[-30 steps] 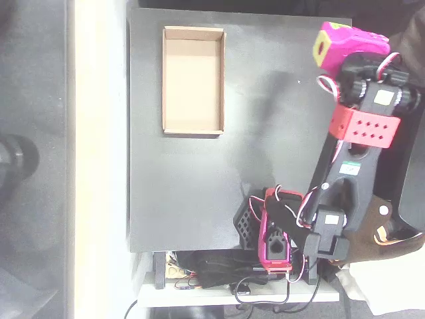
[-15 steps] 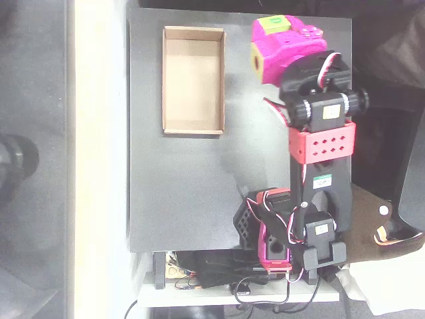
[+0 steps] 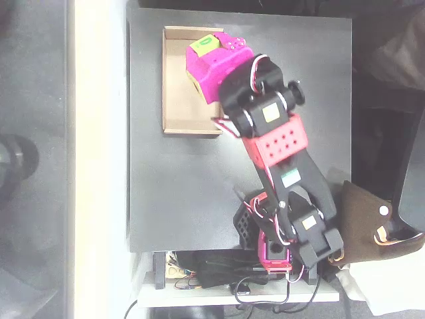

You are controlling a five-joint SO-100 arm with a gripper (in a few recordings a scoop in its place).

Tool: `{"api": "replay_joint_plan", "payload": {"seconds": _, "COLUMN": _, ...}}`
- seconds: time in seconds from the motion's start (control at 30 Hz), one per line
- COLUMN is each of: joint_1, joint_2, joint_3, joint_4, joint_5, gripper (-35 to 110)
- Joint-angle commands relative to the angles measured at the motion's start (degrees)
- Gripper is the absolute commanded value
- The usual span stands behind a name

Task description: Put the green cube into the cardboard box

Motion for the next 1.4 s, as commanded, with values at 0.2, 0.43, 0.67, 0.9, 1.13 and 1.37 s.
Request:
{"api": "replay_joint_plan", "payload": {"seconds": 0.2, "joint_1": -1.8, "joint_2": -10.6, "joint_3": -0.5, "joint_4": -0.4, "joint_5": 6.2, "gripper": 3}}
{"api": "replay_joint_plan", "payload": {"seconds": 0.43, "joint_1": -1.8, "joint_2": -20.0, "joint_3": -1.3, "joint_4": -0.4, "joint_5": 6.2, "gripper": 3}}
{"api": "replay_joint_plan", "payload": {"seconds": 0.67, "joint_1": -1.8, "joint_2": -26.1, "joint_3": -1.3, "joint_4": -0.4, "joint_5": 6.2, "gripper": 3}}
{"api": "replay_joint_plan", "payload": {"seconds": 0.9, "joint_1": -1.8, "joint_2": -29.9, "joint_3": -1.4, "joint_4": -0.4, "joint_5": 6.2, "gripper": 3}}
{"api": "replay_joint_plan", "payload": {"seconds": 1.13, "joint_1": -1.8, "joint_2": -31.2, "joint_3": -1.4, "joint_4": -0.4, "joint_5": 6.6, "gripper": 3}}
{"api": "replay_joint_plan", "payload": {"seconds": 1.37, "joint_1": -1.8, "joint_2": -31.3, "joint_3": -1.4, "joint_4": -2.3, "joint_5": 6.3, "gripper": 3}}
